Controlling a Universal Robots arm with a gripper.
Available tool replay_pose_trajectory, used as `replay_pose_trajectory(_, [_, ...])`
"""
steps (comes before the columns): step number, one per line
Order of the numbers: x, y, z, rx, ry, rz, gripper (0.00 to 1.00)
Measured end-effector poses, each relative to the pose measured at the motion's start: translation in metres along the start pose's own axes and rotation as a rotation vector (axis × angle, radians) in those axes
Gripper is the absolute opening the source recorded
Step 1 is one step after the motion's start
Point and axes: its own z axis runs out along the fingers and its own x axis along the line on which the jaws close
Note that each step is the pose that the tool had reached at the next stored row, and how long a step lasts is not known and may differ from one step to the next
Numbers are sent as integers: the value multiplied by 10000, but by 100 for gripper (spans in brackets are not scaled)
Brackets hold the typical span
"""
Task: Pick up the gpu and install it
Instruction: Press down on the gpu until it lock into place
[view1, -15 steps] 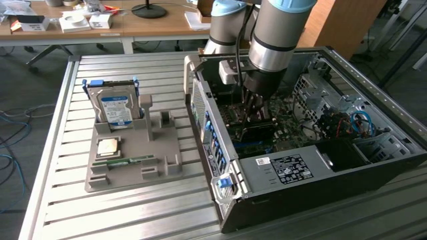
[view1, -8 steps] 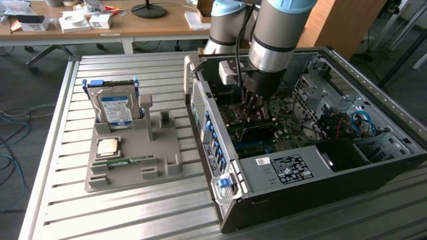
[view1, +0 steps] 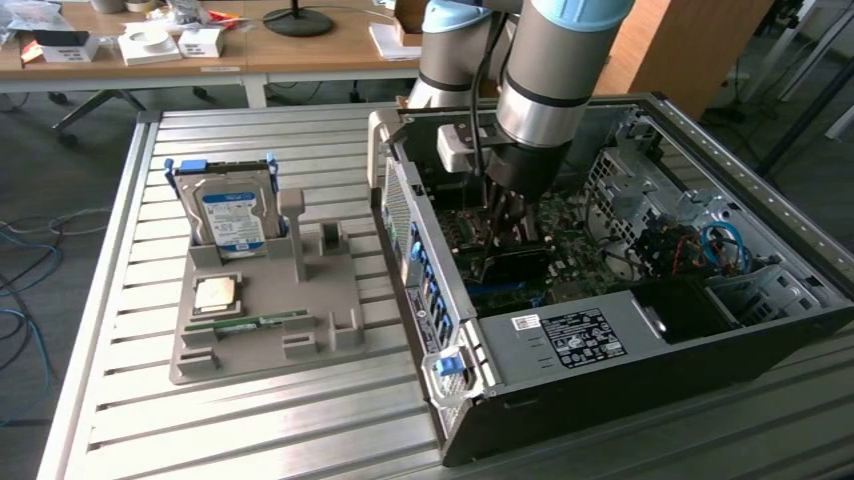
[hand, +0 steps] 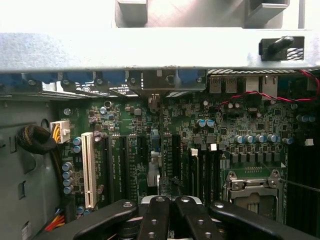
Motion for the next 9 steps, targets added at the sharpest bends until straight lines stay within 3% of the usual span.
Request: replay_pose_trajectory(9, [1,1,9,-1,3,1,11])
